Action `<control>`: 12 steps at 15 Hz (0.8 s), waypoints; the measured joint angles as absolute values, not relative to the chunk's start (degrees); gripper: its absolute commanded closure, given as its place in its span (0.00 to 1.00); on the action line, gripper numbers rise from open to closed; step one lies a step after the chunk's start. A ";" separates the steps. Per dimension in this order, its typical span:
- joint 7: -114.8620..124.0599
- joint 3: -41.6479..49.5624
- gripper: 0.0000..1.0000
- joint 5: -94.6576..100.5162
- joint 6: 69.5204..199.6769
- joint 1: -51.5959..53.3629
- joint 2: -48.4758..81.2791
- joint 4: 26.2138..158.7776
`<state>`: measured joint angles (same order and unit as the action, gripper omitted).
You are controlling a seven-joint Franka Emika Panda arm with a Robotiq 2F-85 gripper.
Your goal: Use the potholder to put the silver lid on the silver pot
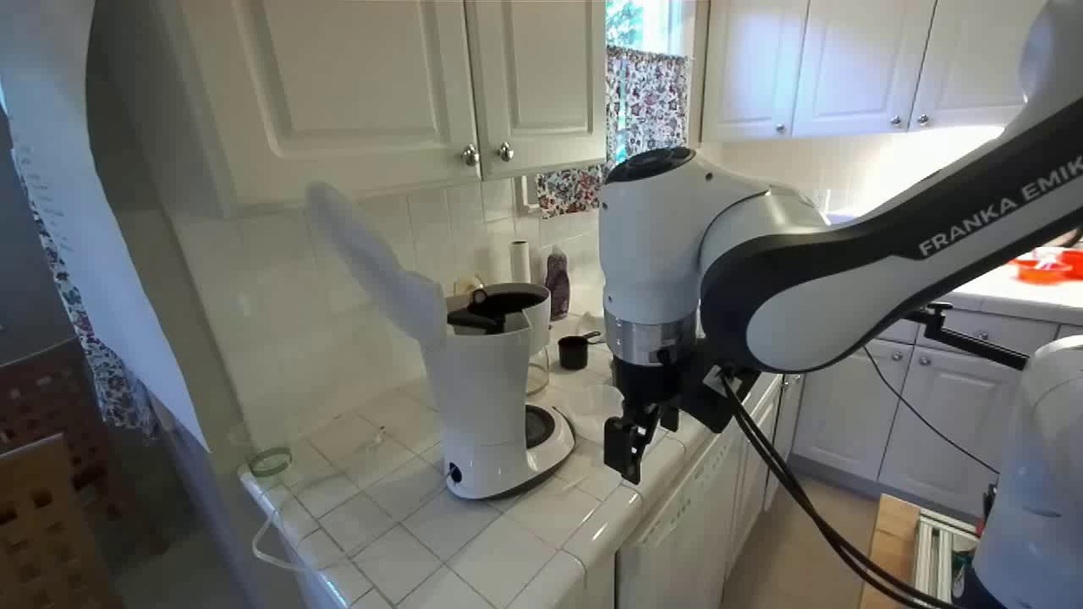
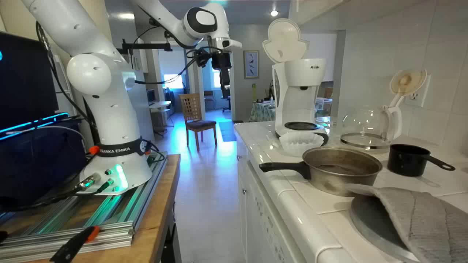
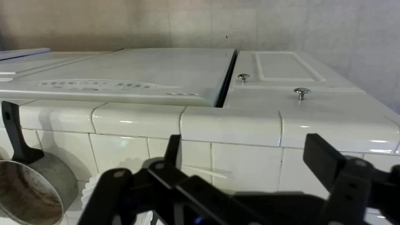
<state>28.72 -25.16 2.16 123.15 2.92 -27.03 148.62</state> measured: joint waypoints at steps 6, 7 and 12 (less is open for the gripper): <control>28.72 -25.16 0.00 2.16 123.15 2.92 -27.03 148.62; 28.72 -25.16 0.00 2.16 123.15 2.92 -27.03 148.62; 31.56 -21.89 0.00 2.41 123.07 2.62 -27.64 148.69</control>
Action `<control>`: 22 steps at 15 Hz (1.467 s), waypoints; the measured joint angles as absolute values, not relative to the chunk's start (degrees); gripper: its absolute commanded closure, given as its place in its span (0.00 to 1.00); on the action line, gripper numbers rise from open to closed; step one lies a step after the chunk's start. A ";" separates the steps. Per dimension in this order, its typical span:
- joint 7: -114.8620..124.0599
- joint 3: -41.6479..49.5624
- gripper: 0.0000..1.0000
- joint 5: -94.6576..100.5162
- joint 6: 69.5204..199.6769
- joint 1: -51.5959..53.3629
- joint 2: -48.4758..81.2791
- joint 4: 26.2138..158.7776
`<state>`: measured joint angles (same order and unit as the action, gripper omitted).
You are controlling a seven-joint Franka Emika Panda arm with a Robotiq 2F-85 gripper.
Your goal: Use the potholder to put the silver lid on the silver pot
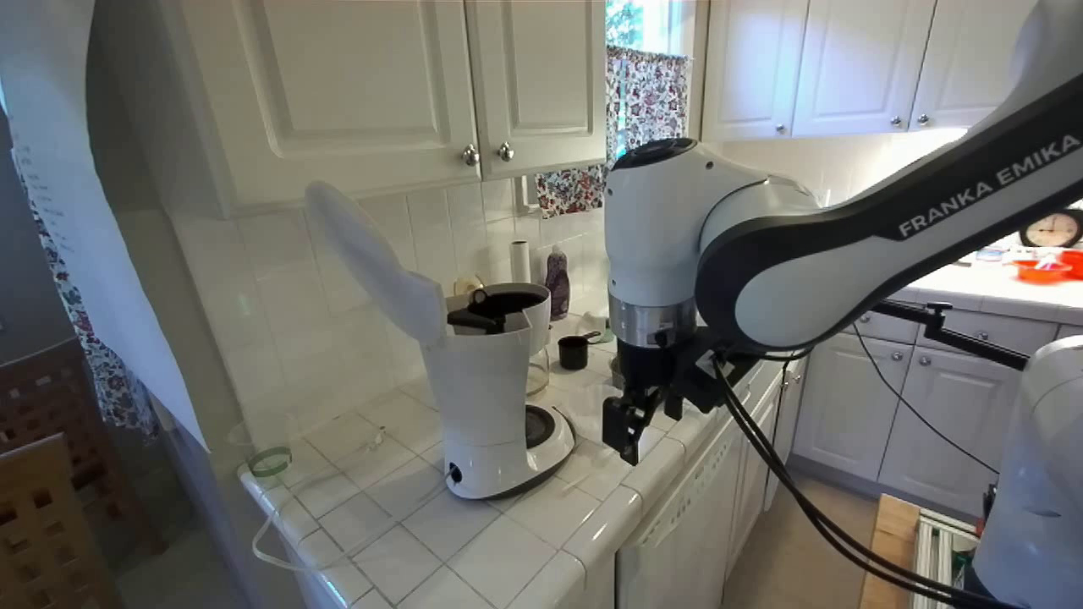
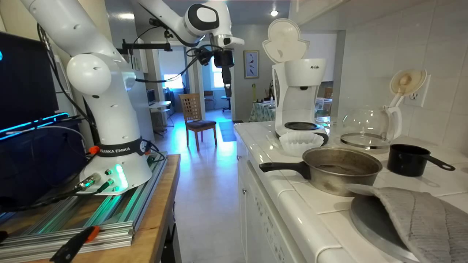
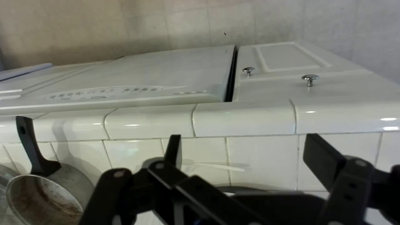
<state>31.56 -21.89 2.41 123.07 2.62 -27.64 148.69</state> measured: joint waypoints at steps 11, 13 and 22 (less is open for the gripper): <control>36.40 -13.69 0.00 4.31 123.11 -3.47 -34.74 152.58; 36.41 -12.67 0.00 4.99 123.11 -5.03 -35.71 153.43; 36.41 -11.81 0.00 5.09 123.11 -6.04 -36.52 154.23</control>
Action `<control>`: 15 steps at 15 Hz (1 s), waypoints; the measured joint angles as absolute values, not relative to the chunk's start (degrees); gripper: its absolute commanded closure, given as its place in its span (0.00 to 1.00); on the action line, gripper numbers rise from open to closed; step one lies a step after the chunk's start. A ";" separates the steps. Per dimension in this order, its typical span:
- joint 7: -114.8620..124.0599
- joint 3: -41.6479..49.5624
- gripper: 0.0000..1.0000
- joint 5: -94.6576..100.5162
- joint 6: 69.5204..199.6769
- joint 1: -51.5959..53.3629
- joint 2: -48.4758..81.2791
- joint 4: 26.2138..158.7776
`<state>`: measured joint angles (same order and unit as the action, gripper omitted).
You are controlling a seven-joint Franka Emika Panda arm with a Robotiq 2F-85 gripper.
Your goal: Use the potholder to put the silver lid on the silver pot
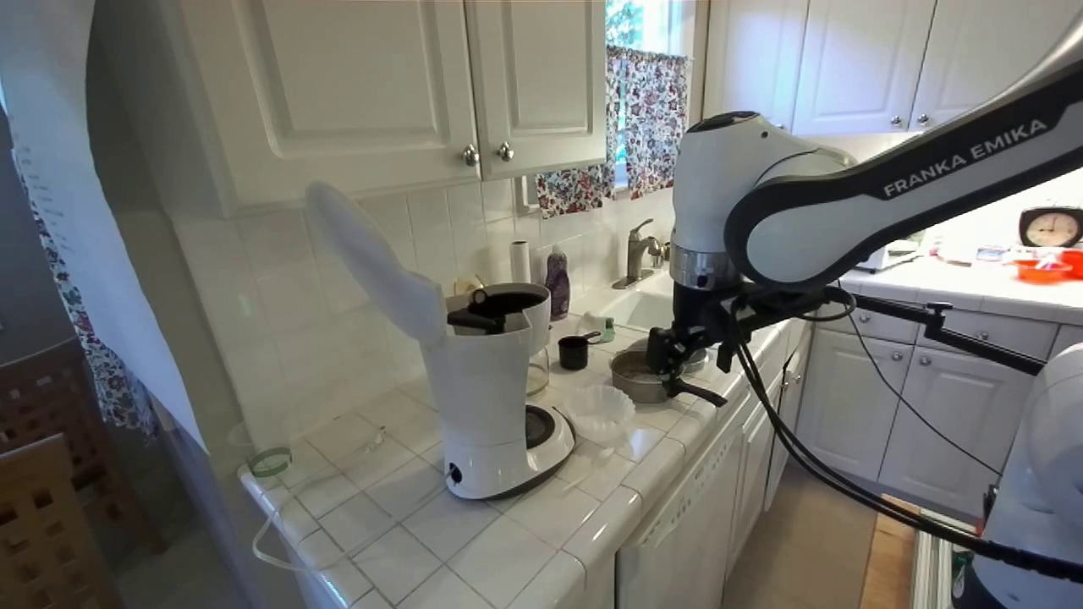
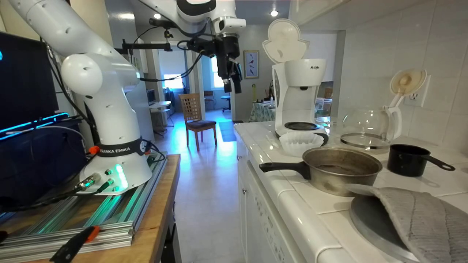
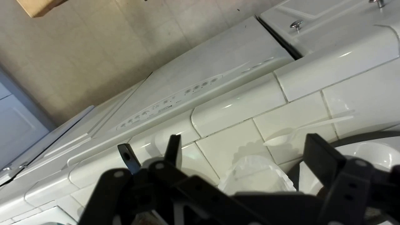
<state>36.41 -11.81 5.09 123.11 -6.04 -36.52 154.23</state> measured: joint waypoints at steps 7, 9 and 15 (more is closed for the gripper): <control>35.27 -4.32 0.00 5.09 123.11 -11.17 -36.51 153.04; 34.08 -2.74 0.00 5.11 123.11 -12.98 -36.47 152.25; 27.54 1.34 0.00 6.37 123.40 -17.34 -34.10 149.48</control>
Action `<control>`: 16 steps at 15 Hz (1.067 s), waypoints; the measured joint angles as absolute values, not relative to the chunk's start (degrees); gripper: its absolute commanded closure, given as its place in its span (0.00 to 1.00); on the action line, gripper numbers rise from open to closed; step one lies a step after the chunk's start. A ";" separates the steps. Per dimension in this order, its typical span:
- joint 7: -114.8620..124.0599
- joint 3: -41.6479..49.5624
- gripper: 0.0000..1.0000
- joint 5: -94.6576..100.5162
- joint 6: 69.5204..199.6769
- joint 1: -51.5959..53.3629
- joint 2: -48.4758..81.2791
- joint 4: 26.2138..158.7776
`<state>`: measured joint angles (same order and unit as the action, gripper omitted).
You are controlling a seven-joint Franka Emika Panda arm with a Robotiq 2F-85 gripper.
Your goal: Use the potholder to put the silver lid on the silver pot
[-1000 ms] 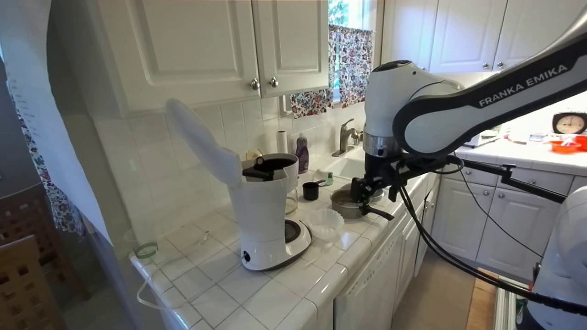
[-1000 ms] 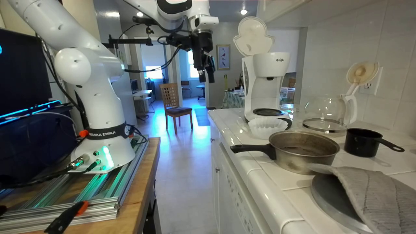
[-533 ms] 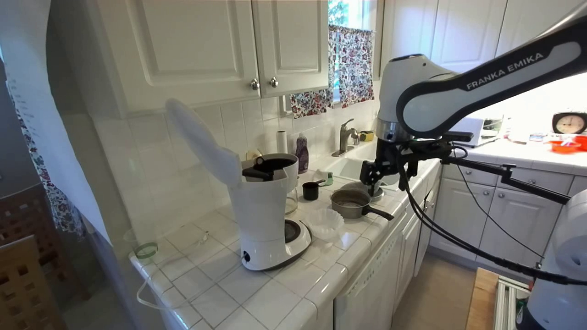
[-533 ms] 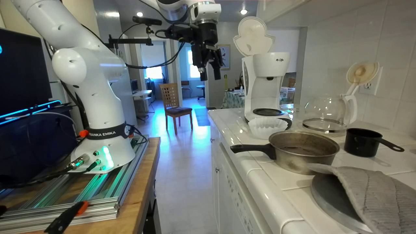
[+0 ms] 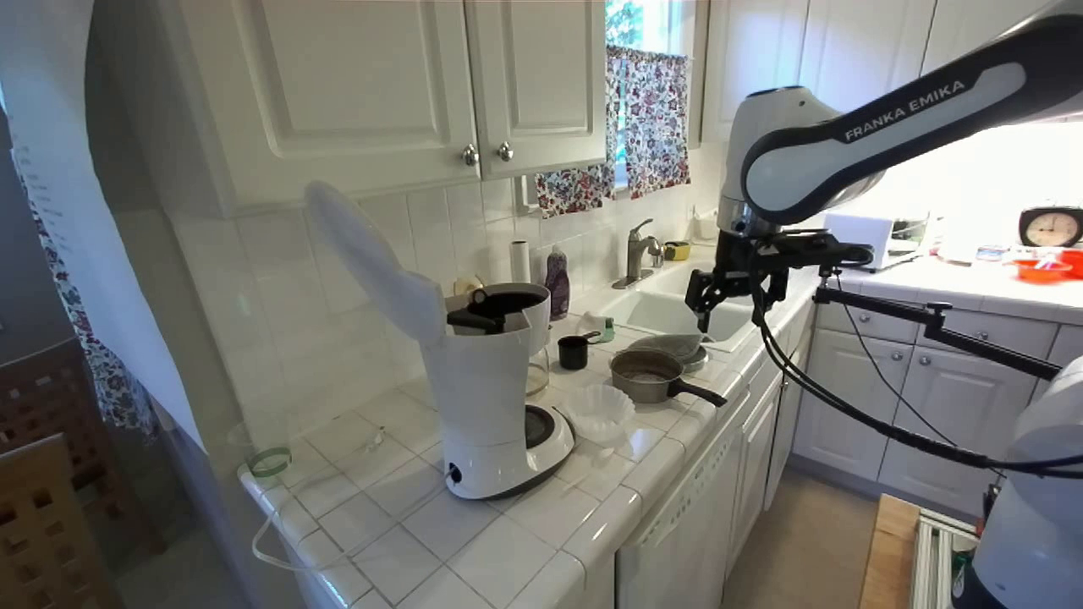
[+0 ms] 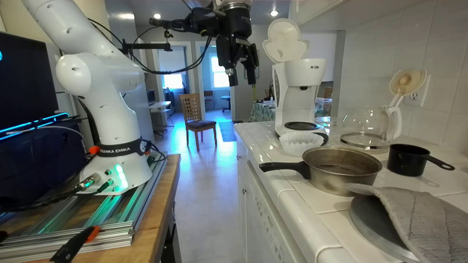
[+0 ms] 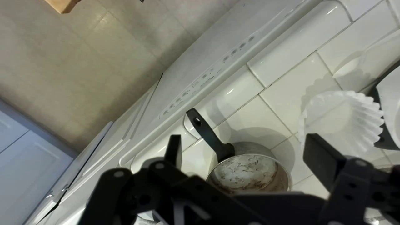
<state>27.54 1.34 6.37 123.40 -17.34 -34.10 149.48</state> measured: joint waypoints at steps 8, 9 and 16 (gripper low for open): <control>22.65 4.86 0.00 14.15 124.36 -21.65 -26.97 143.82; 22.49 5.14 0.00 14.26 124.36 -21.63 -26.63 143.59; 22.03 5.17 0.00 14.26 124.36 -21.23 -26.67 143.72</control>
